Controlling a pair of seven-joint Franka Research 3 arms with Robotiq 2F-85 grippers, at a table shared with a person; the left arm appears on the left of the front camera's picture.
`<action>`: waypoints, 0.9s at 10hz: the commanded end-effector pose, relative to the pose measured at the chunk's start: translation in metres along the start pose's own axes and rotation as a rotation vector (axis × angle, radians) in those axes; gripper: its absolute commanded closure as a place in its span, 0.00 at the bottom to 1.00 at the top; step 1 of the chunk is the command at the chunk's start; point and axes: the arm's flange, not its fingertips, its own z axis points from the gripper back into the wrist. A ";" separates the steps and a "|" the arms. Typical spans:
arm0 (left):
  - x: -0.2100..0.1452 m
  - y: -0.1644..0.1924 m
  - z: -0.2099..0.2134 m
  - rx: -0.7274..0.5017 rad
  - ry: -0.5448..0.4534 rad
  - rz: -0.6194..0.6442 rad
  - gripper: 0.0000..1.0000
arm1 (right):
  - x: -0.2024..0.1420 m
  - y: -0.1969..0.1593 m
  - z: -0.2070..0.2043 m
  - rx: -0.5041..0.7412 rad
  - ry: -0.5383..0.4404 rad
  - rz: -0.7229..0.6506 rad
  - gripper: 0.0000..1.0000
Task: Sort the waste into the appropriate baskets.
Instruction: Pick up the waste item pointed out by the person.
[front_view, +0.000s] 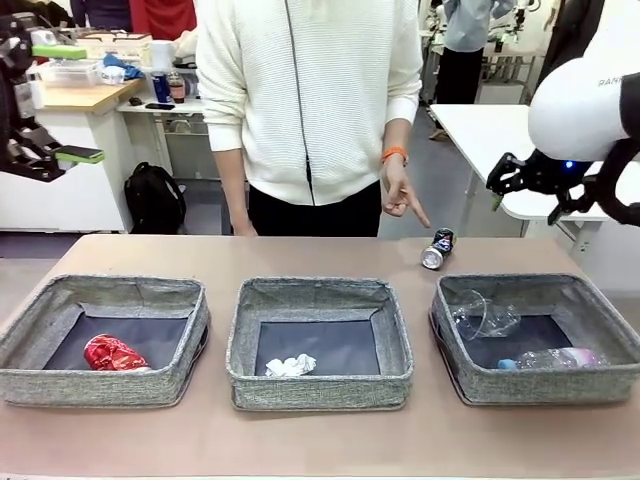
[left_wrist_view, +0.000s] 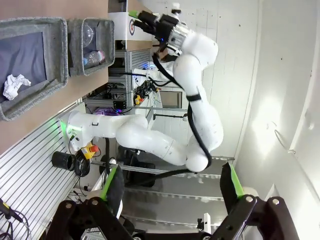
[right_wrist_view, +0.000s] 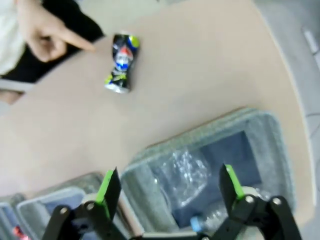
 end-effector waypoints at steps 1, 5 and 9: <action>-0.001 -0.006 0.000 -0.019 0.003 0.009 0.00 | 0.044 0.021 -0.029 -0.005 0.104 -0.054 0.00; -0.001 -0.006 0.000 -0.019 0.003 0.009 0.00 | 0.065 0.041 -0.116 0.036 0.147 -0.083 0.00; -0.001 -0.006 0.000 -0.019 0.003 0.009 0.00 | 0.073 0.055 -0.174 0.086 0.153 -0.114 0.00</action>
